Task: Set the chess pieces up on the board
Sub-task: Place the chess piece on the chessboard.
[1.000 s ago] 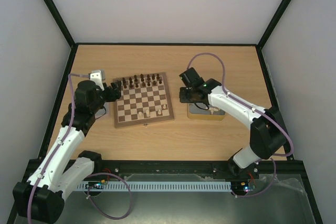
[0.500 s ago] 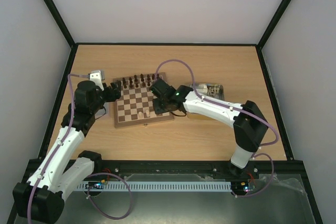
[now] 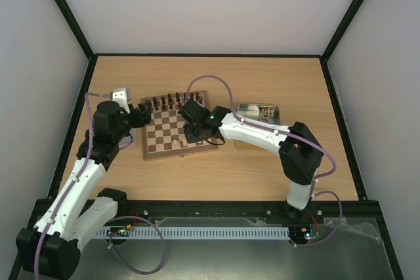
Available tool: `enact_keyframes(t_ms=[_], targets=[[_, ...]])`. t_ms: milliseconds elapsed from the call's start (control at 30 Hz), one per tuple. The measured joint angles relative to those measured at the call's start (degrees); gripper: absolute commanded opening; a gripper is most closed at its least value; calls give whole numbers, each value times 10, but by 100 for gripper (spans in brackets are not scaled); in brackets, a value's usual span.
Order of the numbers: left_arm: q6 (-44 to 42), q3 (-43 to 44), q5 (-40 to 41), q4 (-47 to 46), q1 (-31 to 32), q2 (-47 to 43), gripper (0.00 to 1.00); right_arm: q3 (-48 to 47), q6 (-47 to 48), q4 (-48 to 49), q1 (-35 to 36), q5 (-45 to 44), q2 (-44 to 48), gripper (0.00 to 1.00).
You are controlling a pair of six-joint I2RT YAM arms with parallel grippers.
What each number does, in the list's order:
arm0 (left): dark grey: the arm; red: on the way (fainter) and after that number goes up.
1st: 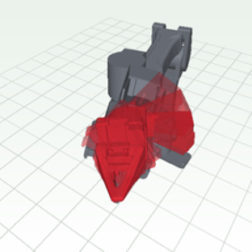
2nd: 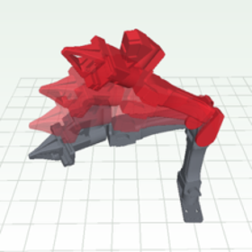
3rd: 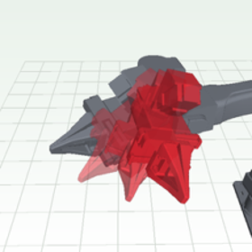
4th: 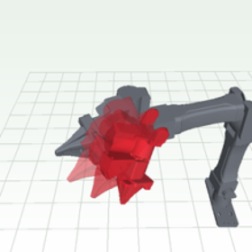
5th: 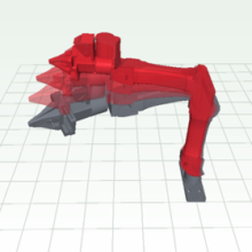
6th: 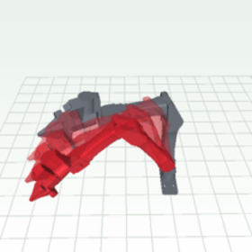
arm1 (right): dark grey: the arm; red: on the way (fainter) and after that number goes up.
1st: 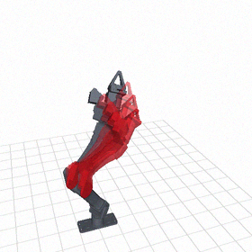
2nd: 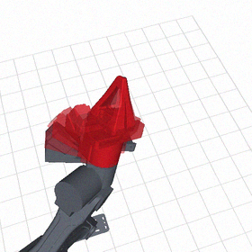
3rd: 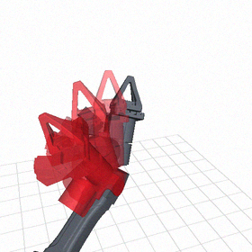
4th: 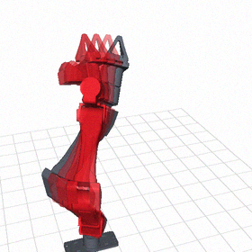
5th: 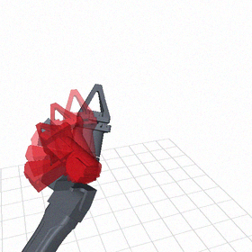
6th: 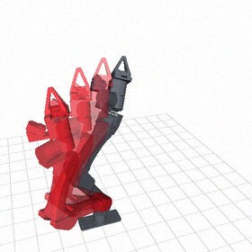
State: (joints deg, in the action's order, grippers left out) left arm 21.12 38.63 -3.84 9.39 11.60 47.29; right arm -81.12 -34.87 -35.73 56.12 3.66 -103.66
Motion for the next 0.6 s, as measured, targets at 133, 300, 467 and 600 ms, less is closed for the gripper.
enact_keyframes(t_ms=[133, 300, 467, 600], targets=[[0, 0, 0, 0, 0, 0, 77, -4, -1, -1, 3, 0, -19, 11], [0, 0, 0, 0, 0, 0, 77, -8, -1, -3, 8, -5, -37, 12], [0, 0, 0, 0, 0, 0, 77, -8, -1, -8, 11, -10, -50, 12], [0, 0, 0, 0, 0, 0, 77, -9, 0, -11, 14, -10, -59, 12]])
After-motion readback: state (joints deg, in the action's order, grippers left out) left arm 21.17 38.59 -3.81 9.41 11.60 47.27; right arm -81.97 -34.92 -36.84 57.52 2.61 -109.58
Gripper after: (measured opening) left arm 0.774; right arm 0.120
